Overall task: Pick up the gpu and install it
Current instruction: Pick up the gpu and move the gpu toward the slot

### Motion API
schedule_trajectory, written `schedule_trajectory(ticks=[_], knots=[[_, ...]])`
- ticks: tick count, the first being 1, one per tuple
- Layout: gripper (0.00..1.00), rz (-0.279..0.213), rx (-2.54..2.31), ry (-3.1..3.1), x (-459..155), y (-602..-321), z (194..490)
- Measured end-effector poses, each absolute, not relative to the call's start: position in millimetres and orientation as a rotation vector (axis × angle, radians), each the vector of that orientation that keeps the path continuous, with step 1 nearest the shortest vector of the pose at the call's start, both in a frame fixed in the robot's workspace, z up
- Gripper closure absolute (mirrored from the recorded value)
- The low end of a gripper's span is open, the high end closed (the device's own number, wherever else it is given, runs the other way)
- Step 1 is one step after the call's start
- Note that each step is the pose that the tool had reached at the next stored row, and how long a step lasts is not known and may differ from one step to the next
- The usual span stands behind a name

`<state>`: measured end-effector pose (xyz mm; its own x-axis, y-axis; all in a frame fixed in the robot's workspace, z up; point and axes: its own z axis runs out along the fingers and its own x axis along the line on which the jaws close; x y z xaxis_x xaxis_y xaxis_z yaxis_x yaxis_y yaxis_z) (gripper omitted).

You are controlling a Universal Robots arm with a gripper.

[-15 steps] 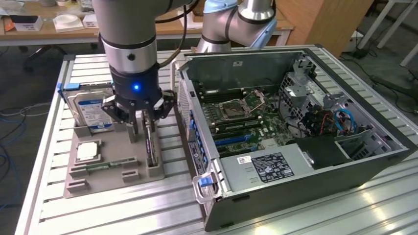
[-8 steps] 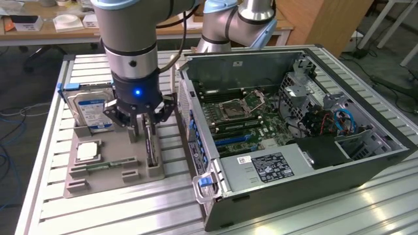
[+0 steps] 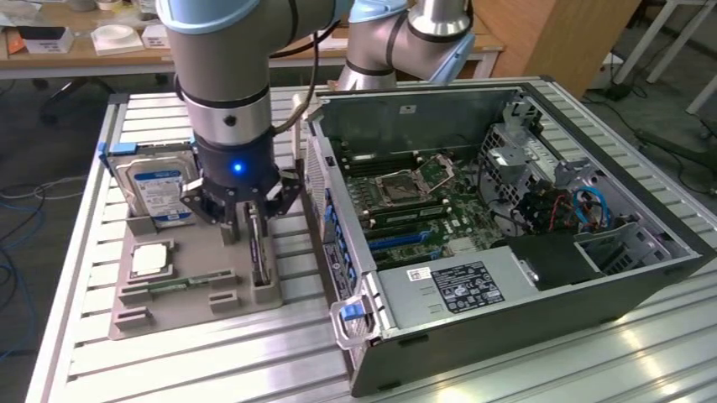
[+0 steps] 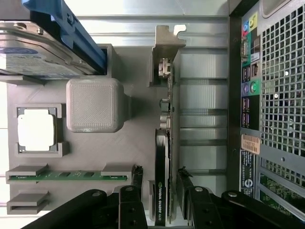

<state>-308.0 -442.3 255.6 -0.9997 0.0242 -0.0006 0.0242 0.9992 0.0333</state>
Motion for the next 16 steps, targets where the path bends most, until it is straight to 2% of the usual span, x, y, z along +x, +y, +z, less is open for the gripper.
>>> schedule_trajectory(ticks=[16], knots=[[0.58,0.052,0.038,3.137,-306.2,-442.3,238.2]])
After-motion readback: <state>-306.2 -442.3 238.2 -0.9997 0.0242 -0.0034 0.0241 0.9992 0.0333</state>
